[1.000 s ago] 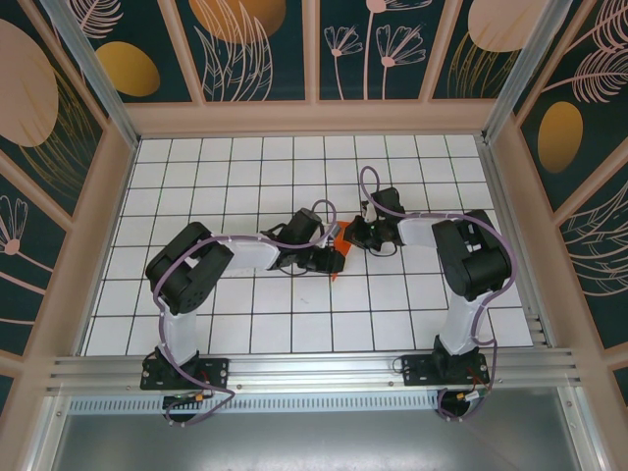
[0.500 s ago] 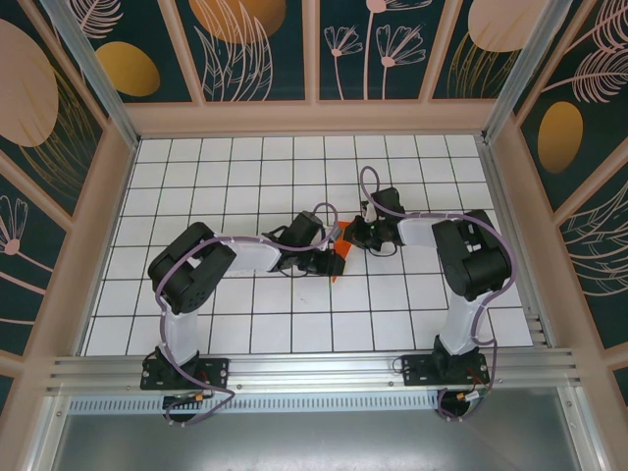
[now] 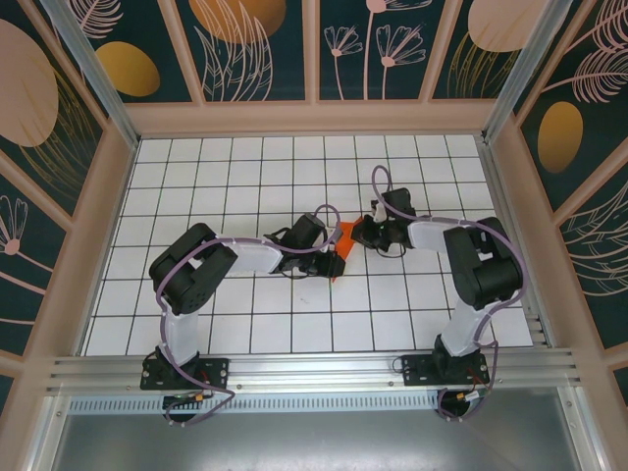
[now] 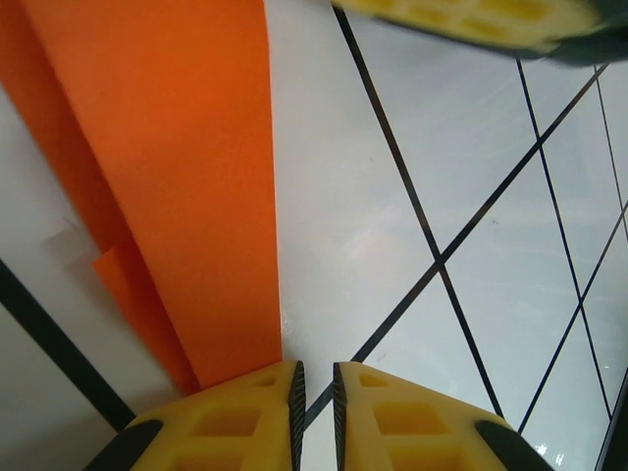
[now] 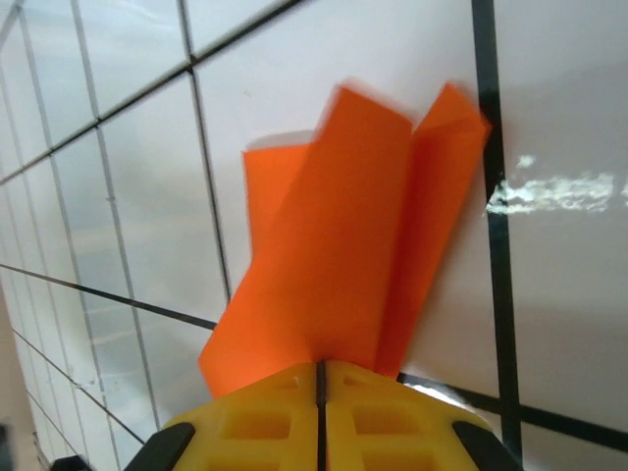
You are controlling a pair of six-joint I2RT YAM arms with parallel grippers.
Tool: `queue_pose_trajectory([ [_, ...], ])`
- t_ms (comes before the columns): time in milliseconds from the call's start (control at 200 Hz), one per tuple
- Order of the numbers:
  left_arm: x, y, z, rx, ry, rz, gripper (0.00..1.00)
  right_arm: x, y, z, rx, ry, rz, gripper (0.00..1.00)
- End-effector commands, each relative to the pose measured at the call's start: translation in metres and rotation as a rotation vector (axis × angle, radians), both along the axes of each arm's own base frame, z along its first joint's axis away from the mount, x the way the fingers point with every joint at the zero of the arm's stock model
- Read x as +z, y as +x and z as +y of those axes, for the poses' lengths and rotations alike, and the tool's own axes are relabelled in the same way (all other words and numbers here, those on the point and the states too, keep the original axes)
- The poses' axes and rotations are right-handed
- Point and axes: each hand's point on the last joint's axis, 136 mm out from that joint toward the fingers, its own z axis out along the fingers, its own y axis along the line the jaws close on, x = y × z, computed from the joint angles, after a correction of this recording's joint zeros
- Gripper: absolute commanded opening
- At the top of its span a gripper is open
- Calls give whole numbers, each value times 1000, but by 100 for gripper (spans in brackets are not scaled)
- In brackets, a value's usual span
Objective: Fold a paper plane with a square sheet of paper (fold left side to right side)
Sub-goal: Fold the wing for the fifth time at the center of the table.
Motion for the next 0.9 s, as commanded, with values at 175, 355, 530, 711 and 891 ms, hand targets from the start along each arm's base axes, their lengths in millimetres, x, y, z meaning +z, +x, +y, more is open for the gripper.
queue_pose_trajectory([
  [175, -47, -32, 25, -5, 158, 130, 19, 25, -26, 9, 45, 46, -9, 6],
  [355, -47, -32, 25, -3, 160, 129, 19, 17, -40, 27, 80, 58, 16, 6],
  [530, -47, -32, 25, -4, 161, 129, 18, 7, -43, 41, 102, 57, 35, 6],
  [711, -49, -32, 26, -1, 168, 134, 18, -12, -38, 42, 98, -4, 46, 6],
  [891, -52, -35, 29, 3, 186, 149, 18, -30, -31, 31, 74, -100, 46, 6],
])
